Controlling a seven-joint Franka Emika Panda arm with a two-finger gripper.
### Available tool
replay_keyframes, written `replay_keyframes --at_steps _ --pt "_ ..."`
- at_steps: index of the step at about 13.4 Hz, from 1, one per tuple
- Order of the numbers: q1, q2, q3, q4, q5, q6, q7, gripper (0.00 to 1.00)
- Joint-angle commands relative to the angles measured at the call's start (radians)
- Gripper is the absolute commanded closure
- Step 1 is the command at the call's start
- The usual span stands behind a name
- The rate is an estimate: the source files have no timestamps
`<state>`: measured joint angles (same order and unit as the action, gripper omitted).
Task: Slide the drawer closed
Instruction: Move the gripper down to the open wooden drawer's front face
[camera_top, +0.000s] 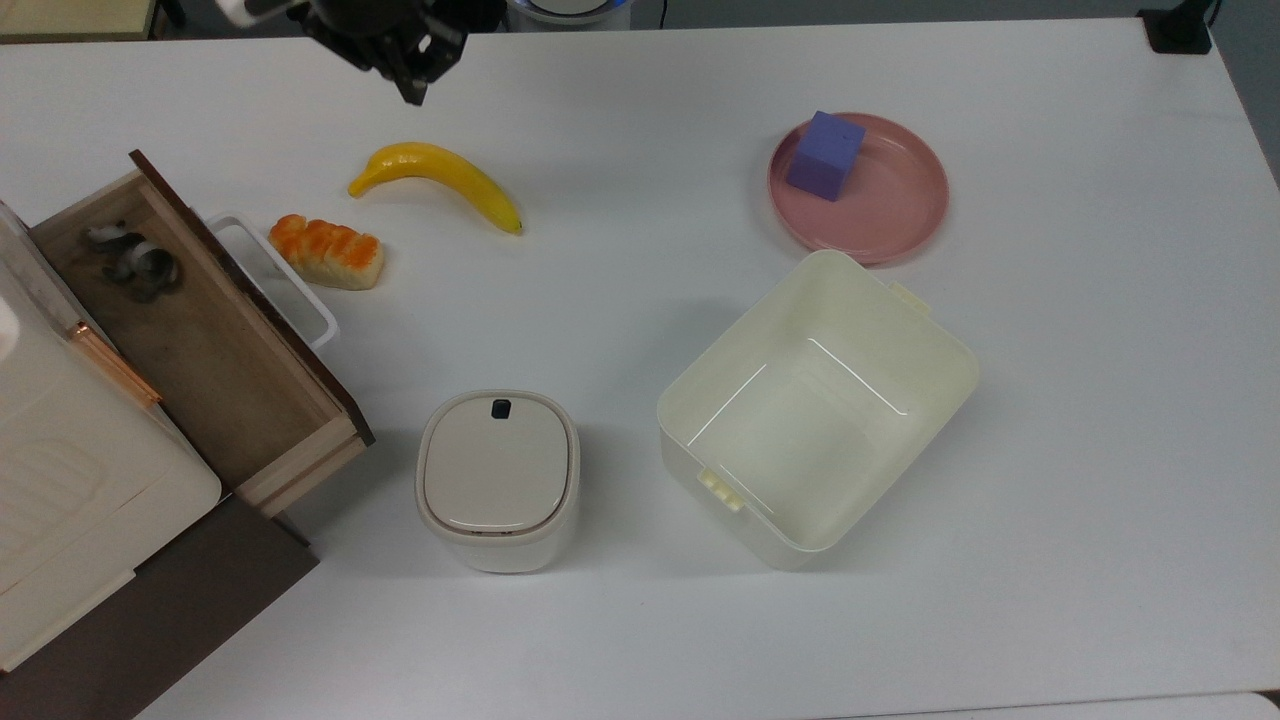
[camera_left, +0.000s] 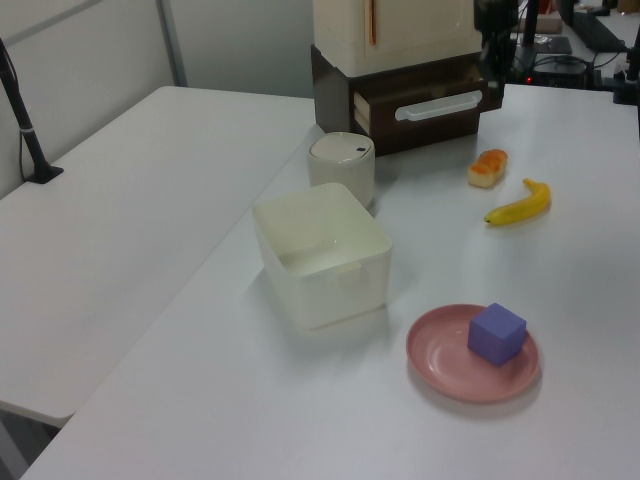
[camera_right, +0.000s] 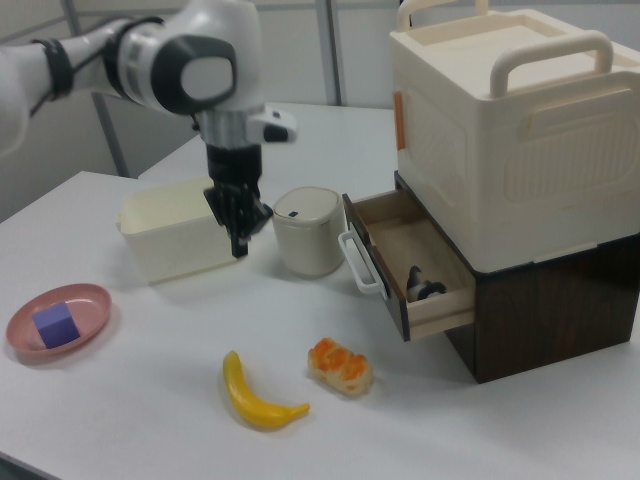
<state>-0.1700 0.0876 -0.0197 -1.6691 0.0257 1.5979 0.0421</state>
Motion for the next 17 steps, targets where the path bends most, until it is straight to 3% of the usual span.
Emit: replay_keyframes --at_steps 1,6,12,17 --pt "-0.013 0.046 -0.012 -0.040 0.020 0.098 0.009 1.00" --pt "-0.009 0.081 -0.012 -0.159 -0.053 0.504 0.212 1.00" --pt "-0.014 0.155 -0.012 -0.164 -0.101 0.678 0.366 1.00" --pt "-0.069 0.218 -0.012 -0.153 -0.176 0.827 0.476 1.00"
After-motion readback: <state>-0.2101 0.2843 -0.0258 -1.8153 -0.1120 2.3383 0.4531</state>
